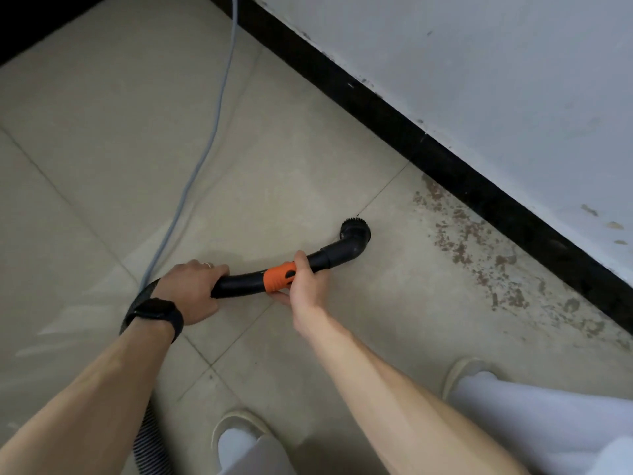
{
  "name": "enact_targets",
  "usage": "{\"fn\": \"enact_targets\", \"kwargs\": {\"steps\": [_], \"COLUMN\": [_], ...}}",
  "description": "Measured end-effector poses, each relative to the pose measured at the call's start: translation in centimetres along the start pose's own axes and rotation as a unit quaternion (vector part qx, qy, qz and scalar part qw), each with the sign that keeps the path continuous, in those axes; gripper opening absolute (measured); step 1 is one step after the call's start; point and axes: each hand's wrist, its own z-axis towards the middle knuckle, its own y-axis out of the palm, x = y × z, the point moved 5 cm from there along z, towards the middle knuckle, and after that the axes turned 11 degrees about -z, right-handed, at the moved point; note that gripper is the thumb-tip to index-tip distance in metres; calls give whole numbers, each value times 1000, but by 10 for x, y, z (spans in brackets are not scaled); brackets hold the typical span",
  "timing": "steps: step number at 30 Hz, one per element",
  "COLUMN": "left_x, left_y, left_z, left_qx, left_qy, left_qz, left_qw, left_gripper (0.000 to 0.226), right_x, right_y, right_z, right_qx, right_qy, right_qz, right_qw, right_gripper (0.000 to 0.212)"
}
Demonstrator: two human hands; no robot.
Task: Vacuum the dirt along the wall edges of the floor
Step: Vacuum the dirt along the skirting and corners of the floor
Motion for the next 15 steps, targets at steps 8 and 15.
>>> {"fn": "enact_targets", "kwargs": {"steps": [8,15], "left_x": [-22,-14], "left_y": [7,11], "left_z": [-29,-15], "left_qx": [-6,-21], "left_qy": [-22,-13], "left_qz": [10,-3], "left_qw": [1000,1000], "left_gripper": [25,26], "right_x": [30,15], "right_y": [10,1], "right_z": [-29,-22], "right_qx": [-22,2], "right_qy": [50,37], "right_qz": [10,-8], "right_qw": [998,999], "right_gripper": [31,34]}}
